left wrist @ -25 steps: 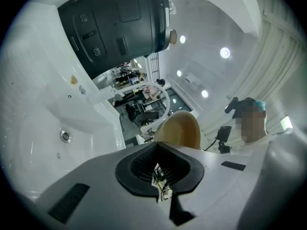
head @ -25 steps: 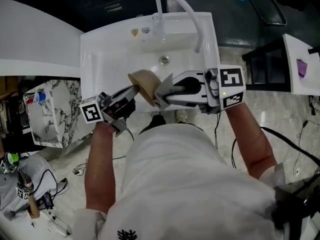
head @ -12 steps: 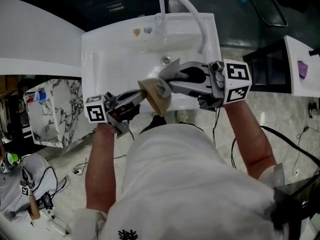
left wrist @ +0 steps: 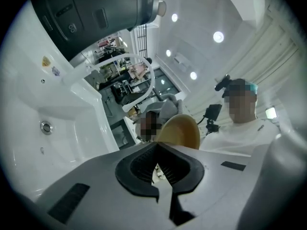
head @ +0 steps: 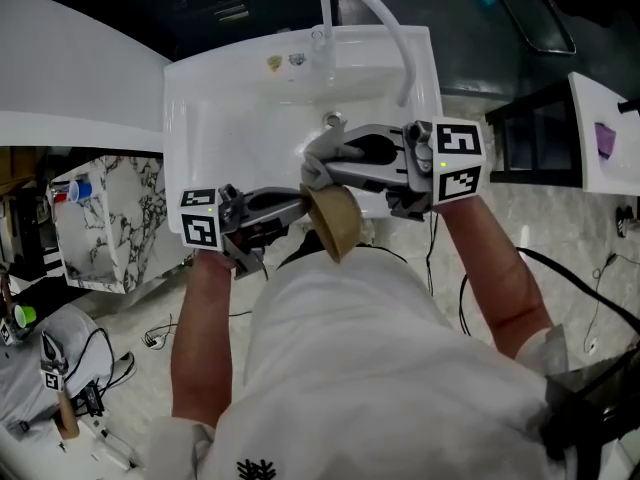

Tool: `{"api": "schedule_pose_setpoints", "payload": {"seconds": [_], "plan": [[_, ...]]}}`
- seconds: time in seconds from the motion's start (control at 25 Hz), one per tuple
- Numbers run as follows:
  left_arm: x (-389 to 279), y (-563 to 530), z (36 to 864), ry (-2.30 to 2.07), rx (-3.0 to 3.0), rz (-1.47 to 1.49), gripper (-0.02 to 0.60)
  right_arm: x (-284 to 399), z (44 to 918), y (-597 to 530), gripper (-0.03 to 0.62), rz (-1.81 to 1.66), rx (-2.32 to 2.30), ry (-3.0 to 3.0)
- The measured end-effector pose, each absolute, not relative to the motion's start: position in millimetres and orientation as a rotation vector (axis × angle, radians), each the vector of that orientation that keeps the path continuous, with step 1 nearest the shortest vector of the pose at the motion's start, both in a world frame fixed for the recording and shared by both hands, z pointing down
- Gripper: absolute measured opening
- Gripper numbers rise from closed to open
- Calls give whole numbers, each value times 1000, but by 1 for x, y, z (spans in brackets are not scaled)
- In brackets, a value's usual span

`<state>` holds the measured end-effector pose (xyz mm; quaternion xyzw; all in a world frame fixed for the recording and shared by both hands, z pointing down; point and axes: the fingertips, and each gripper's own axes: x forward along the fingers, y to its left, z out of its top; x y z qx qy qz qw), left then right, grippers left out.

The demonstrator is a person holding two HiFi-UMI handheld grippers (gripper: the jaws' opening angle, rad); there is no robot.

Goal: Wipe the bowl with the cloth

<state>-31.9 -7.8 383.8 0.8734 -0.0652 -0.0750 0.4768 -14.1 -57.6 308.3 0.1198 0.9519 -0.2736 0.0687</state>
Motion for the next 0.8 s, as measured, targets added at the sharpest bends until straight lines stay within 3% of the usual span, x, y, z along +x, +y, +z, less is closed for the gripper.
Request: {"api": "schedule_pose_setpoints", "payload": {"seconds": [0.8], "plan": [[-76, -33, 371, -302, 2092, -433, 12, 1, 341, -38, 43, -909, 374, 2922]]}}
